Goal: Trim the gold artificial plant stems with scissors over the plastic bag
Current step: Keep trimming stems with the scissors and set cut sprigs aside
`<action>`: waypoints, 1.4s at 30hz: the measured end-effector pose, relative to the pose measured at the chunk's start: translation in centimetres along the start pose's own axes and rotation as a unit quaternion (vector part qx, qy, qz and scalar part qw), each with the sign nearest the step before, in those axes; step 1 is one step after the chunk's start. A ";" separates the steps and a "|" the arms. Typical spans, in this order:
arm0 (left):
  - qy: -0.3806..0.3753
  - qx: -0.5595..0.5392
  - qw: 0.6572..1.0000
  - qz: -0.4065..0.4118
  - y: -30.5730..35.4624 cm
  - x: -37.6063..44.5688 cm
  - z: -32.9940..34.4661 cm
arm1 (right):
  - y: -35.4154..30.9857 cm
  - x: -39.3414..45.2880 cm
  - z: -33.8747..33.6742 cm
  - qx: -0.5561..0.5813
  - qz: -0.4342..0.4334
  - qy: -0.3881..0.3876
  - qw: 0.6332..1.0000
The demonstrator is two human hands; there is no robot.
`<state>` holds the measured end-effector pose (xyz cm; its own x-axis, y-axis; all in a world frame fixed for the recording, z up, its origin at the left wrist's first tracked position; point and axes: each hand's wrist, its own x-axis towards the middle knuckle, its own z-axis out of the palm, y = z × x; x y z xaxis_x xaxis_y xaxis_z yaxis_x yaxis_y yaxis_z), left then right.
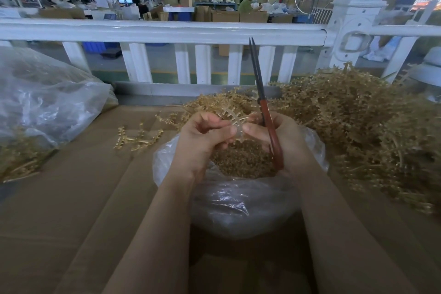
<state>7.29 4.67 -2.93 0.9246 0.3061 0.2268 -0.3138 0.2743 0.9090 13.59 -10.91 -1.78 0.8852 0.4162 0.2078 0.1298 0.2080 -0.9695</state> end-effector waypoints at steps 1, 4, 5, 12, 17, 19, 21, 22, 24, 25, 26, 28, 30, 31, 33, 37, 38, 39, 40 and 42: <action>0.023 -0.018 1.000 -0.008 0.0 0.1 0.0 | 0.0 0.0 0.0 0.016 0.001 0.003 1.000; 0.055 -0.099 0.992 -0.050 0.1 0.3 -0.2 | -0.2 0.1 0.0 0.057 0.007 0.022 0.998; 0.045 -0.112 0.990 -0.067 0.2 0.3 -0.2 | -0.2 0.1 -0.2 0.061 0.005 0.031 0.998; -0.058 0.041 0.992 -0.106 -0.1 -0.5 1.3 | 0.0 0.1 -0.1 0.048 -0.030 0.038 0.998; 0.002 0.010 0.996 -0.088 -0.2 -0.2 1.0 | 0.6 0.3 0.1 -0.018 -0.043 0.028 0.999; 0.004 -0.008 0.995 -0.095 -0.1 -0.1 1.0 | 0.7 0.4 0.2 -0.030 -0.045 0.030 0.998; -0.007 0.007 0.996 -0.091 0.0 -0.2 1.0 | 0.8 0.4 0.1 -0.035 -0.045 0.037 0.998; -0.012 0.016 0.996 -0.089 0.0 -0.2 0.9 | 0.8 0.5 0.1 -0.029 -0.046 0.041 0.998; -0.021 0.024 0.996 -0.087 0.0 -0.2 0.7 | 0.8 0.5 0.0 -0.020 -0.052 0.048 0.997; -0.025 0.025 0.996 -0.087 0.0 -0.2 0.7 | 0.8 0.5 -0.1 -0.023 -0.053 0.051 0.997; -0.032 0.027 0.995 -0.086 0.0 -0.2 0.6 | 0.8 0.6 -0.1 -0.029 -0.053 0.054 0.997; -0.049 0.048 0.994 -0.079 0.0 -0.3 0.7 | 0.8 0.6 0.0 -0.050 -0.055 0.054 0.996; -0.058 0.069 0.993 -0.076 0.0 -0.4 0.7 | 0.9 0.7 0.0 -0.066 -0.053 0.050 0.995; -0.054 0.072 0.993 -0.076 0.0 -0.4 0.7 | 0.9 0.7 0.1 -0.075 -0.054 0.047 0.995; -0.035 0.071 0.994 -0.076 -0.1 -0.4 0.6 | 1.0 0.9 0.1 -0.106 -0.059 0.040 0.992; -0.007 0.063 0.994 -0.090 -0.2 -0.4 0.6 | 1.3 1.0 0.1 -0.143 -0.067 0.041 0.987; -0.004 0.060 0.994 -0.094 -0.2 -0.4 0.6 | 1.4 1.1 0.1 -0.144 -0.067 0.049 0.986; -0.002 0.057 0.994 -0.096 -0.1 -0.4 0.6 | 1.4 1.1 0.1 -0.144 -0.063 0.060 0.986; 0.001 0.052 0.994 -0.094 -0.1 -0.4 0.6 | 1.5 1.1 0.2 -0.144 -0.057 0.073 0.985; 0.022 0.029 0.995 -0.089 0.0 -0.4 0.6 | 1.7 1.2 0.3 -0.152 -0.057 0.098 0.982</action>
<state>7.07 4.03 -2.80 0.9539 0.2967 0.0461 -0.1317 0.2757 0.9522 14.75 -9.82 -3.15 0.9223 0.2211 0.3171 0.3339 -0.0419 -0.9417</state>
